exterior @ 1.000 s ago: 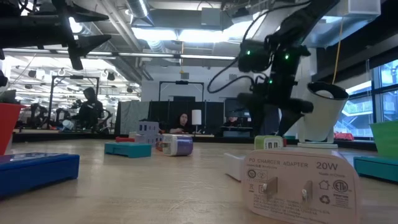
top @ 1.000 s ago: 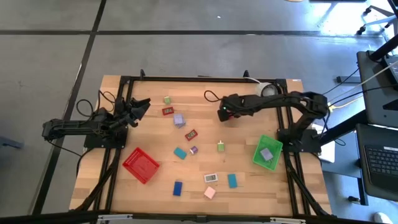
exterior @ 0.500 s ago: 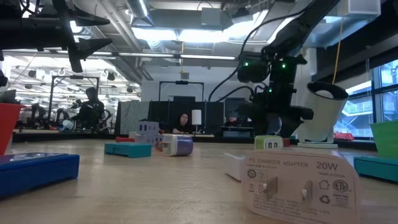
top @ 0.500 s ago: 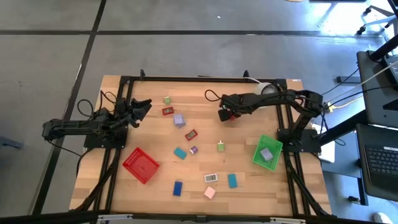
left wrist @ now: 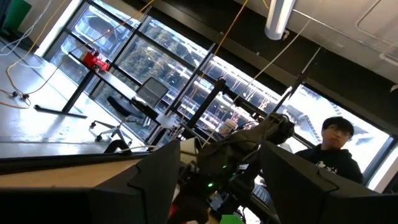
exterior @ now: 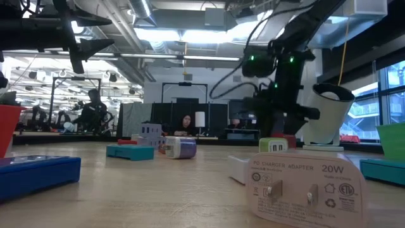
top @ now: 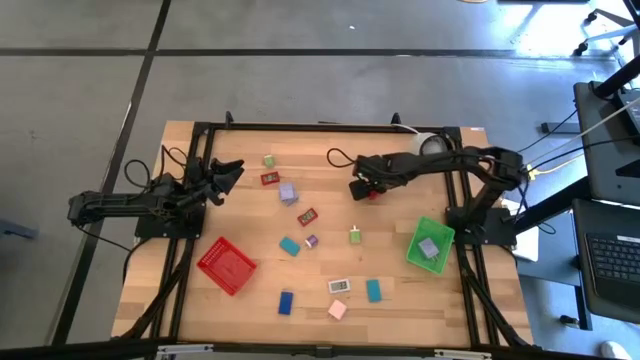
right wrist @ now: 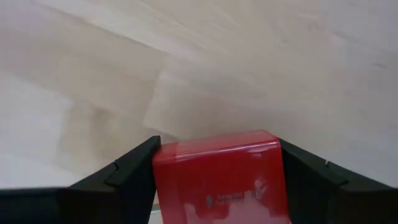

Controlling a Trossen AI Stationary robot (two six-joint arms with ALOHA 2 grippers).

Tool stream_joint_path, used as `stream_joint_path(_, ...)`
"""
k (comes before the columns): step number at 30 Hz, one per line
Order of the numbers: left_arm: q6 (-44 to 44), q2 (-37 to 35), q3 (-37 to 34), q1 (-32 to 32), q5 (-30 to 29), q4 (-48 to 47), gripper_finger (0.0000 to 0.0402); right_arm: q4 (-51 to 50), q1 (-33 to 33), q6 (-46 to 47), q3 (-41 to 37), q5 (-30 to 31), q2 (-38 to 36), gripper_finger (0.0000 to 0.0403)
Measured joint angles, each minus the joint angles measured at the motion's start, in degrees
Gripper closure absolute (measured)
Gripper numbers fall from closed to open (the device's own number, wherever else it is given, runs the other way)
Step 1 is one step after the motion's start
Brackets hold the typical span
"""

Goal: Pick & Place Office items
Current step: Put the red power adapter into the green bin

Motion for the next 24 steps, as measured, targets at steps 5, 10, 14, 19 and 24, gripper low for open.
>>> stream_joint_path(5, -0.02, 0.0, 0.0, 0.02, 0.0, -0.01, 0.0185, -0.01, 4.39, 2.91, 0.02, 0.95, -5.97, 0.0134)
stream_joint_path(10, 0.91, 0.0, 0.0, 0.0, -0.05, -0.01, 0.0183, 0.67, 10.94, 8.55, 0.07, 10.63, -14.36, 0.0133)
stream_joint_path(14, 2.24, 0.0, 0.0, 0.02, -2.2, -0.03, 0.0185, 2.58, 17.25, 12.23, 0.07, 22.27, -21.47, 0.0133)
stream_joint_path(19, 4.43, -0.02, 0.0, 0.01, -6.38, 0.04, 0.0183, 6.5, 26.04, 11.68, 0.09, 32.89, -28.06, 0.0132)
stream_joint_path(24, 5.42, 0.0, 0.0, 0.02, -6.61, -0.01, 0.0186, 16.36, 35.01, 1.27, 0.1, 41.43, -31.13, 0.0132)
